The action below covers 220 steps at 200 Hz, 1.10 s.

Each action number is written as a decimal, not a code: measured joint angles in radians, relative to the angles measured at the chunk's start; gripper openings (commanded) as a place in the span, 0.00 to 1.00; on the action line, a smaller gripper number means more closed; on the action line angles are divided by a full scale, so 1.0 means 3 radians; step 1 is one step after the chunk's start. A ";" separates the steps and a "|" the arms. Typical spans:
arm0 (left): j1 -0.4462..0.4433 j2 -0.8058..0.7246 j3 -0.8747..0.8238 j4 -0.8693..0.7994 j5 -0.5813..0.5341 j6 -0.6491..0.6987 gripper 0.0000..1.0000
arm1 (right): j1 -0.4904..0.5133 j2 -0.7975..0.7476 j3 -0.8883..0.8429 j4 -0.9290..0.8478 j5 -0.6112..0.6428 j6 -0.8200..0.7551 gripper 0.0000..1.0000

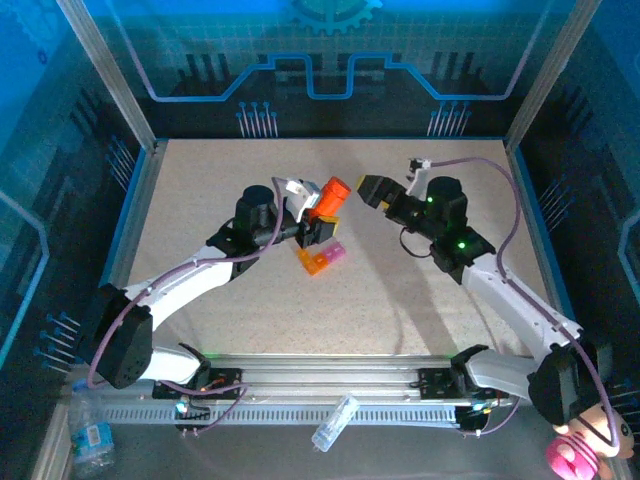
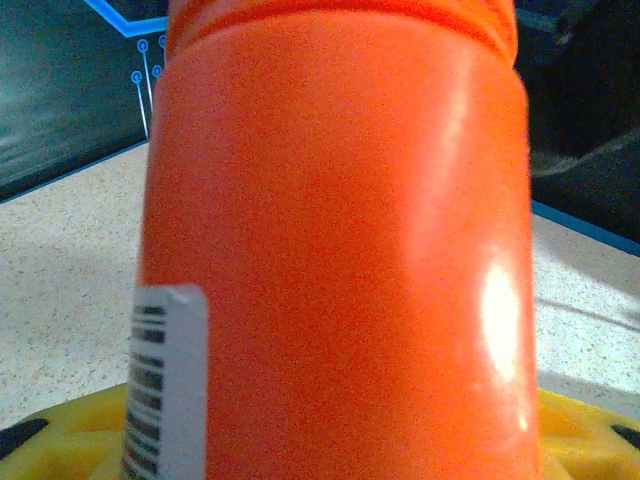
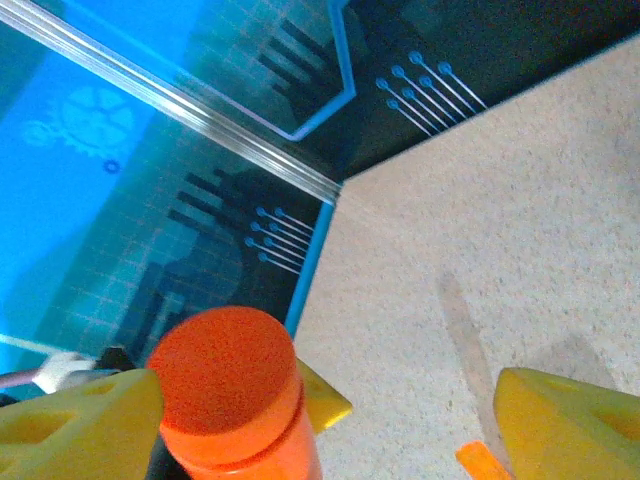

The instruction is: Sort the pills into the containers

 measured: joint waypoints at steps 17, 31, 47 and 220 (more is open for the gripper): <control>0.0000 0.0000 0.0000 -0.0014 -0.0003 0.0003 0.00 | 0.0097 0.0118 0.0079 -0.0051 0.0055 -0.0001 0.87; 0.0000 0.0000 0.0000 -0.0031 -0.0003 0.0004 0.00 | 0.0165 0.0196 0.0142 -0.0050 0.0090 -0.0003 0.87; 0.0000 0.0000 0.0000 -0.0058 -0.0008 0.0008 0.00 | 0.0226 0.0245 0.0196 -0.0046 0.0128 -0.0004 0.87; -0.0008 0.0008 0.0000 -0.0055 0.0015 0.0046 0.00 | 0.0375 0.0532 0.0389 0.0169 -0.0050 -0.0214 0.44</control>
